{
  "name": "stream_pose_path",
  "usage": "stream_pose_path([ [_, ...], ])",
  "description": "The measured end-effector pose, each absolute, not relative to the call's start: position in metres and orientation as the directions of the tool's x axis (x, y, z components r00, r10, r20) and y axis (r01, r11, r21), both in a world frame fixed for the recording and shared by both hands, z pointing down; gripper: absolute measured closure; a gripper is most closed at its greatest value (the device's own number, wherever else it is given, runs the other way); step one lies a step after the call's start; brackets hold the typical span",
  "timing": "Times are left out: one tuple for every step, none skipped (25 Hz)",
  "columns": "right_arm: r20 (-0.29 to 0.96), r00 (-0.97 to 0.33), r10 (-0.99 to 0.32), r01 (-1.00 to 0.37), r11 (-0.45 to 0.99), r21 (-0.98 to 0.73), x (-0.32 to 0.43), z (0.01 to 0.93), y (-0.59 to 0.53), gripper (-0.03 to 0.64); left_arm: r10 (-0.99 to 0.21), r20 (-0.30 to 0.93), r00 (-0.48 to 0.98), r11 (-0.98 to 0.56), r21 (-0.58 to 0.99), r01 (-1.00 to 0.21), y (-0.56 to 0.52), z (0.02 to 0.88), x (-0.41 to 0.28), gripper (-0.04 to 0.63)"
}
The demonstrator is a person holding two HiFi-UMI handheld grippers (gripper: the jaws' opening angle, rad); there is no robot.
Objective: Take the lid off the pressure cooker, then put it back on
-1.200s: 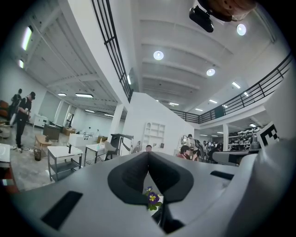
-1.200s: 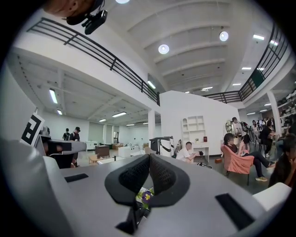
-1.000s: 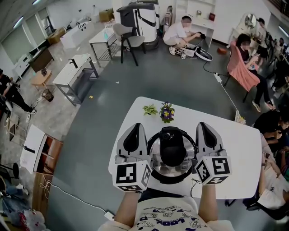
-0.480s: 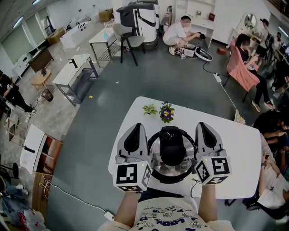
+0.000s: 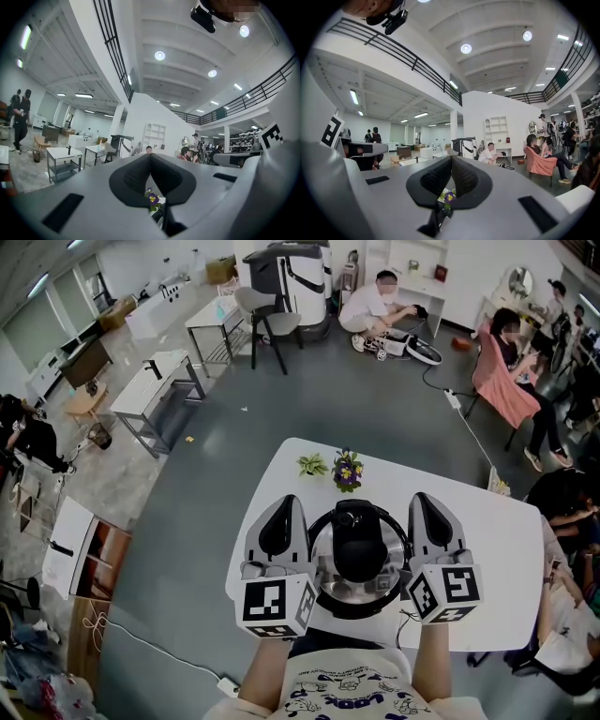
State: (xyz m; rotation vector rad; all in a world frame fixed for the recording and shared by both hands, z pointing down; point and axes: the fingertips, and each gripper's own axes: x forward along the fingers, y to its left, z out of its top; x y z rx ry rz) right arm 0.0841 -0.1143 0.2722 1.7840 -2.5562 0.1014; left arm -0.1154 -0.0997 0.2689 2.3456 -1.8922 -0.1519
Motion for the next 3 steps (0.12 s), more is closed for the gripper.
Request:
stream_pose_path([
  [0.056,-0.346,-0.937,-0.938,0.344,-0.041,0.0839,0.2718,-0.1147,0.606,-0.977,0.0,0.212,-0.209,0.159,-0.965,-0.1002,0.2686,-0.1155,0.581],
  [0.057,-0.346,-0.937,-0.938,0.344,-0.041,0.0837,0.2714,-0.1151,0.606,-0.977,0.001,0.212,-0.209,0.159,-0.965,-0.1007,0.2682,-0.1156,0.581],
  [0.058,-0.346,-0.936,-0.938,0.344,-0.042,0.0836,0.271,-0.1156,0.606,-0.977,0.001,0.212,-0.209,0.16,-0.965,-0.1012,0.2678,-0.1157,0.58],
])
